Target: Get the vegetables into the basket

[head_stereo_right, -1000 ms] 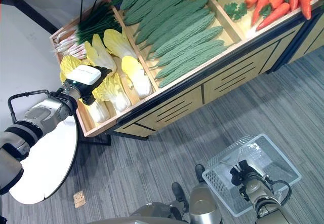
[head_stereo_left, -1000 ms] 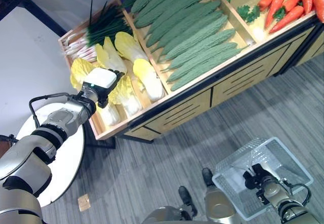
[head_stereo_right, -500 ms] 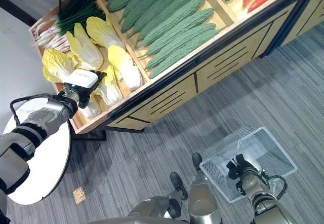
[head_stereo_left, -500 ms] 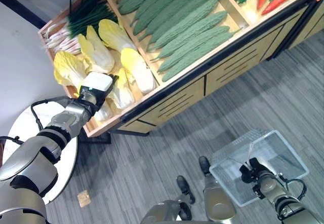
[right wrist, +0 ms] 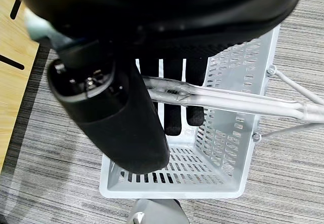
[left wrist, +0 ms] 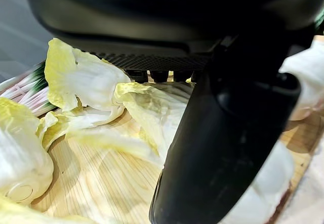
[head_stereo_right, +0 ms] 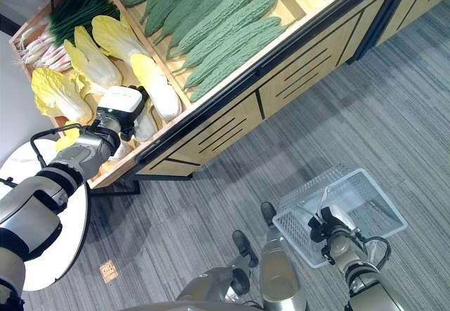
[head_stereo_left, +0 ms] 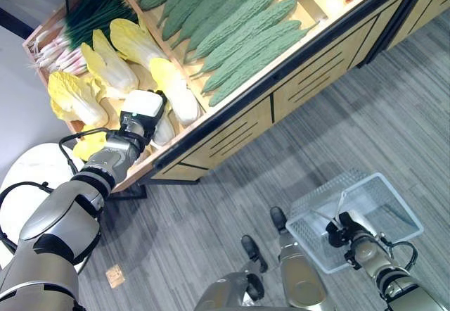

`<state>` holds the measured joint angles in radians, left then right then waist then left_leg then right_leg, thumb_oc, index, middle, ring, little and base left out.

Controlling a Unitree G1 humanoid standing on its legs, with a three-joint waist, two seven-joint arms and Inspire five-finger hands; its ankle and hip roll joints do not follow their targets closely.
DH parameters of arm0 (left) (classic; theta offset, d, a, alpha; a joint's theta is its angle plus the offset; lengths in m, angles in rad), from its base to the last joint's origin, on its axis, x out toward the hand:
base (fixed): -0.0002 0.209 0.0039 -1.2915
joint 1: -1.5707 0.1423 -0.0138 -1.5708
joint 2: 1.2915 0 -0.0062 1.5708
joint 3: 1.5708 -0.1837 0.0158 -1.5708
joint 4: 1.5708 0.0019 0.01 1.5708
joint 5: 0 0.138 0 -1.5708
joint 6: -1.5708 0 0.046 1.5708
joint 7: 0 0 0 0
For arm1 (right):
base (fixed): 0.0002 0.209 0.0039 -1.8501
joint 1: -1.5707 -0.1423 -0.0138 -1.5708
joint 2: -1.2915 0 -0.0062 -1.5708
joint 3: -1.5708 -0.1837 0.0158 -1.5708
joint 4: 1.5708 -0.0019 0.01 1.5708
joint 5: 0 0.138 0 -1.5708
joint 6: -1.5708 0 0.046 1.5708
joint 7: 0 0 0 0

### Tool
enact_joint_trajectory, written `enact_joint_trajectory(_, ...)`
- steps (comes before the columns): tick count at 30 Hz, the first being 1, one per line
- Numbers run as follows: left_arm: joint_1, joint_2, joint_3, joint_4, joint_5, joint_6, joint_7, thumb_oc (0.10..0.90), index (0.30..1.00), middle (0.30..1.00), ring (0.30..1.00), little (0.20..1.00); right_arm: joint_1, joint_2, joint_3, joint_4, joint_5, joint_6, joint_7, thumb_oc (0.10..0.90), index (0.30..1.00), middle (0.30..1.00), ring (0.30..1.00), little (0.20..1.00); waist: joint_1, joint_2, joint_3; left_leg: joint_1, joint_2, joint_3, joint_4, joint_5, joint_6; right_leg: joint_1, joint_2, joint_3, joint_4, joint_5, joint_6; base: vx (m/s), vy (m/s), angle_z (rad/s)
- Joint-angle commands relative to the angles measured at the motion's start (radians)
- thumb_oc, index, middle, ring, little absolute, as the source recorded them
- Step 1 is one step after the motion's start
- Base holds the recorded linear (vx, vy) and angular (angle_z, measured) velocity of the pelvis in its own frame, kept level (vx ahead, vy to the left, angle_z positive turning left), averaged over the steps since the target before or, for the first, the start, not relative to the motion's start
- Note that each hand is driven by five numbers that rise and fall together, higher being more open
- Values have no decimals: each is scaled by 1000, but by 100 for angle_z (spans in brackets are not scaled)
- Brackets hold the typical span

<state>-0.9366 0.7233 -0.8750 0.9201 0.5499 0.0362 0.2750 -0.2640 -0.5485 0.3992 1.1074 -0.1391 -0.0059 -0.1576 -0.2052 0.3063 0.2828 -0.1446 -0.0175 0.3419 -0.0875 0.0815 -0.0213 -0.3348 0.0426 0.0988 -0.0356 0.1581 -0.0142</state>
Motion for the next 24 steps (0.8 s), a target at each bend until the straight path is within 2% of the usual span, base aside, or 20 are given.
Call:
enact_joint_trajectory(1,-30,-4,38,83,3,9,17,900,1000,1000,1000,1000,47,59,57,20,30,-29,6,400,300,300,300,300,-7,-40,-74,-42,8,0,0,-78,-19,43,-71,-6,-52,-68,116,0,0,0)
enact_joint_trajectory(2,-16,-8,44,100,2,10,8,831,904,904,904,904,49,59,58,23,29,-29,6,400,300,300,300,300,-5,-42,-75,-41,9,3,0,-77,-20,43,-70,-5,-52,-68,115,5,-20,-3)
enact_joint_trajectory(3,-16,-9,44,101,2,10,8,696,715,715,715,715,49,58,58,23,29,-29,6,400,300,300,300,300,-5,-41,-75,-41,9,3,0,-77,-20,43,-70,-5,-52,-68,115,2,-15,-4)
enact_joint_trajectory(4,-13,-14,48,115,-2,11,3,443,360,360,360,360,47,59,58,25,29,-29,7,400,300,300,300,300,-5,-43,-75,-41,10,3,0,-77,-20,43,-69,-4,-52,-68,114,0,-8,-4)
enact_joint_trajectory(5,-2,-13,55,115,-3,8,-4,400,300,300,300,300,49,59,57,26,28,-28,8,400,300,300,300,300,-3,-44,-76,-41,10,4,0,-77,-20,42,-68,-4,-52,-68,113,0,-10,-4)
enact_joint_trajectory(10,18,-9,72,126,-7,7,-8,400,300,300,300,300,55,60,57,35,24,-30,8,400,300,300,300,300,3,-54,-81,-44,13,2,0,-75,-22,42,-68,-9,-52,-67,111,-1,-3,-2)
enact_joint_trajectory(18,33,7,92,120,-20,8,-7,400,300,300,300,300,59,68,62,32,32,-32,13,400,300,300,300,300,18,-87,-87,-69,17,-11,0,-68,-21,21,-65,-19,-52,-58,110,-20,4,1)
enact_joint_trajectory(24,96,15,160,78,-65,15,6,400,300,300,300,300,64,85,63,33,33,-28,19,400,300,300,300,300,43,-115,-90,-57,20,-19,0,-71,-20,35,-63,-25,-52,-63,106,-12,15,3)
